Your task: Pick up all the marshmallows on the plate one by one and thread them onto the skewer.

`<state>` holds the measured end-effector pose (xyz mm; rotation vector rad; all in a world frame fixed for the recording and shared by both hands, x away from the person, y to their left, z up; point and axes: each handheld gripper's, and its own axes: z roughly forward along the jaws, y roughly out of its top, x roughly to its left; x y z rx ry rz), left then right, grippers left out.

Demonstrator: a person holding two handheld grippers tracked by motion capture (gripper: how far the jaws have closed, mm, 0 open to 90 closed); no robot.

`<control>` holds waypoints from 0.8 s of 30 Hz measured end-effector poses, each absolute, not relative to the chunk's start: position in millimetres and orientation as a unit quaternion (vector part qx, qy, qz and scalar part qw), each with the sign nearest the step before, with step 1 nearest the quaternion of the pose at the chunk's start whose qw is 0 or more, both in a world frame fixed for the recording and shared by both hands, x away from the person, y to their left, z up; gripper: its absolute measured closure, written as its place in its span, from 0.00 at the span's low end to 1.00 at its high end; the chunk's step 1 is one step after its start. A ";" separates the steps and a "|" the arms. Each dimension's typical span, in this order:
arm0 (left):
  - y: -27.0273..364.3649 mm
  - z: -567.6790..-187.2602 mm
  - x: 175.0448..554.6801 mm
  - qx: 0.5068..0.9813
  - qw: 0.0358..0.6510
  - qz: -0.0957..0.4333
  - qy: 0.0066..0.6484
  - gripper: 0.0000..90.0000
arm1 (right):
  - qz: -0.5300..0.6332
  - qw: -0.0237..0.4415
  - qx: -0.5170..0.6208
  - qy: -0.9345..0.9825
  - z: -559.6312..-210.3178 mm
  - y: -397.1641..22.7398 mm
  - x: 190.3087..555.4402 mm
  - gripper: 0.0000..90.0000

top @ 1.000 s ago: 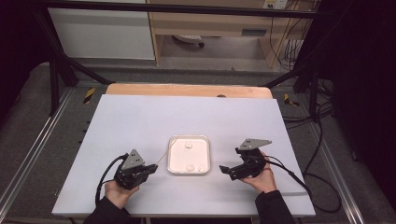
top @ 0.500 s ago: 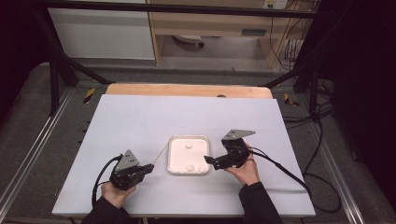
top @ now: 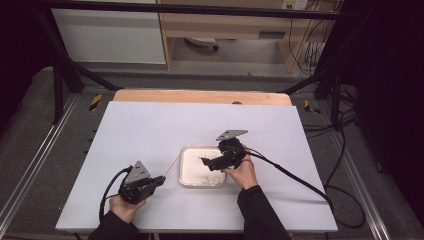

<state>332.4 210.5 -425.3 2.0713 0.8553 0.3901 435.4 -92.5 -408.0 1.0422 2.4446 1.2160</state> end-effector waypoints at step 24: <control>209.8 -427.6 333.6 0.828 0.418 0.151 0.341 0.98 | 0.382 0.120 0.328 0.856 -434.2 -64.7 461.4 0.52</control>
